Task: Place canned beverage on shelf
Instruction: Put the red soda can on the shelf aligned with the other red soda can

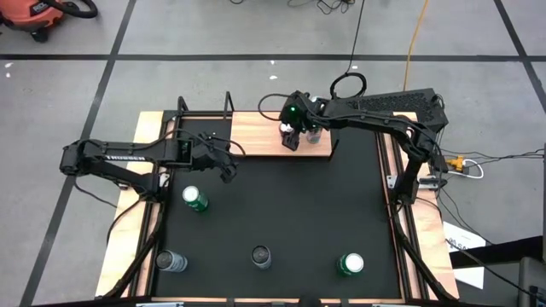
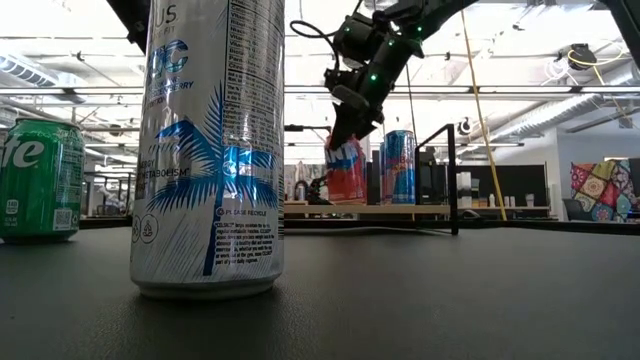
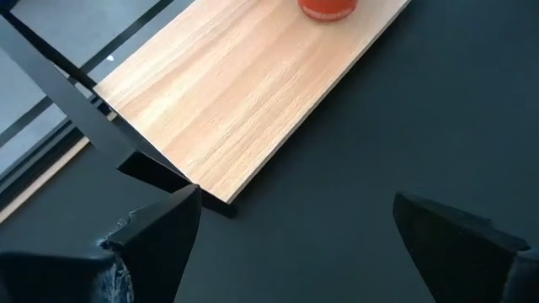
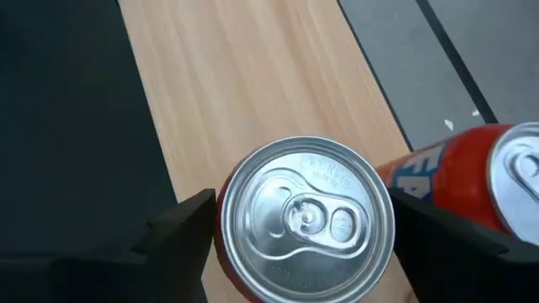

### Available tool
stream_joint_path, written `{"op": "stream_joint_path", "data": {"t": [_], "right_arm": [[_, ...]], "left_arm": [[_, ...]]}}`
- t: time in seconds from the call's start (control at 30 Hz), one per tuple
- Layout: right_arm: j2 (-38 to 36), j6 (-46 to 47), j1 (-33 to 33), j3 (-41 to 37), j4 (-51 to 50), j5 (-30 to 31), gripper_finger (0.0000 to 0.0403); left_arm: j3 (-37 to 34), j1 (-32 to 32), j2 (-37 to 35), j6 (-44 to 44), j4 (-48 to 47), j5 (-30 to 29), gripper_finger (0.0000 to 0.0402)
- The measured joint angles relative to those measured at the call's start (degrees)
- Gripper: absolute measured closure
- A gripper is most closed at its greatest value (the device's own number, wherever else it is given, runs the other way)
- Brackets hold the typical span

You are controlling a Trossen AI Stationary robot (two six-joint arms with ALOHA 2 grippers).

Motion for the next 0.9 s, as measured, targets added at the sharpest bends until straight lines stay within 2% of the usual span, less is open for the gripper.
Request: {"op": "stream_joint_path", "data": {"t": [0.23,0.43,0.57,0.7,0.8,0.9], "right_arm": [[-0.5,0.0,-0.1,0.1,0.6,-0.1,0.0048],[-3.8,2.4,-0.1,0.0,0.4,-0.1,0.0045],[-8.2,6.3,0.0,0.0,0.3,-0.1,0.0059],[-12.0,9.7,-0.6,0.0,0.1,-0.8,0.0114],[-12.4,11.5,-1.5,0.0,-1.6,-3.9,0.0187],[-11.0,12.8,-2.4,0.0,-3.3,-6.9,0.0281]], "left_arm": [[0.0,2.0,-0.1,0.0,0.9,0.1,0.001],[0.0,3.2,-0.1,0.6,5.3,1.1,0.001],[0.0,4.1,1.7,8.1,13.3,2.5,0.0011],[0.0,6.6,7.1,18.0,25.7,7.7,0.0022],[0.0,9.8,12.1,20.2,34.1,10.7,0.005],[0.0,13.1,16.9,21.4,41.4,14.9,0.0087]]}}
